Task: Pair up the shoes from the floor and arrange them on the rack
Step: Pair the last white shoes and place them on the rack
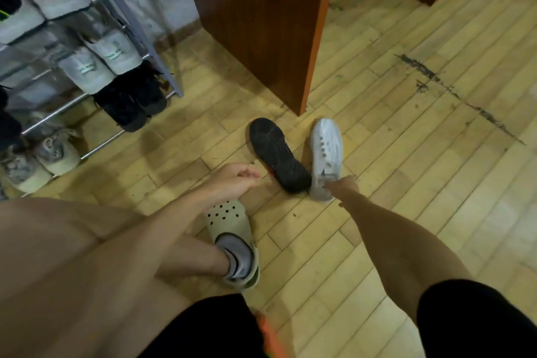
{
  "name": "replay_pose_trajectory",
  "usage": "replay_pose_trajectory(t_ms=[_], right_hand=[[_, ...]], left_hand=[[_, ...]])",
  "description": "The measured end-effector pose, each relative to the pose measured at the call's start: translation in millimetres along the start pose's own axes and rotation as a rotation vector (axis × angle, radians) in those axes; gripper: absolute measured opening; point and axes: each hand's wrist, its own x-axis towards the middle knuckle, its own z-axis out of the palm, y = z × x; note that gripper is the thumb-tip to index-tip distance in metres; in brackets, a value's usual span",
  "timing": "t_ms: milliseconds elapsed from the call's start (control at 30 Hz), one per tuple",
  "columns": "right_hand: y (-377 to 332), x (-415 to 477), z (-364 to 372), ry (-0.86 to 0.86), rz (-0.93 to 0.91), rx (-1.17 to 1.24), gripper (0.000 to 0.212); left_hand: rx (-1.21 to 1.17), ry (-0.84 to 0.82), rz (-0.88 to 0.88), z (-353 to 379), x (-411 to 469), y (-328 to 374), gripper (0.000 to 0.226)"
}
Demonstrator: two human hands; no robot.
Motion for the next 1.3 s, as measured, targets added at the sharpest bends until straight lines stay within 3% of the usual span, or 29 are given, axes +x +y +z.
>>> replay_pose_trajectory(t_ms=[67,167,267,400,533,667,767,900,1033,1300], right_hand=[[6.5,5.4,10.8,-0.064,0.040,0.108,0.069],[7.2,12.7,17.7,-0.028,0.058,0.190,0.075],[4.6,16.2,15.5,-0.025,0.098,0.248,0.084],[4.5,22.1,12.1,-0.073,0.171,0.519,0.074],[4.6,16.5,15.5,-0.125,0.164,0.441,0.066],[1.1,-1.3,3.4,-0.196,0.132,0.369,0.040],[-2.7,-21.5,-13.4,-0.184,0.062,0.413,0.026],[-25.9,-61.1,-37.2,-0.196,-0.085,0.370,0.022],[-71.6,-112.1,-52.7,-0.301,-0.292,0.207,0.032],[-184.2,-223.9,-10.0,-0.437,-0.623,0.062,0.032]], left_hand=[[-0.054,0.076,0.014,2.6,7.2,-1.0,0.014],[-0.104,0.138,0.071,8.7,12.6,1.8,0.019],[-0.186,0.068,0.068,11.6,10.2,9.9,0.015],[-0.310,-0.058,0.028,15.0,4.8,15.5,0.016],[-0.306,-0.053,-0.013,17.0,4.5,12.5,0.019],[-0.315,0.001,-0.011,17.0,-0.9,15.9,0.020],[-0.259,0.044,0.002,20.4,-7.0,20.2,0.016],[-0.223,0.070,0.006,19.1,-18.6,23.5,0.014],[-0.201,0.139,-0.017,-5.6,-31.4,30.7,0.020],[-0.285,0.354,-0.099,-97.9,-84.7,13.7,0.067]])
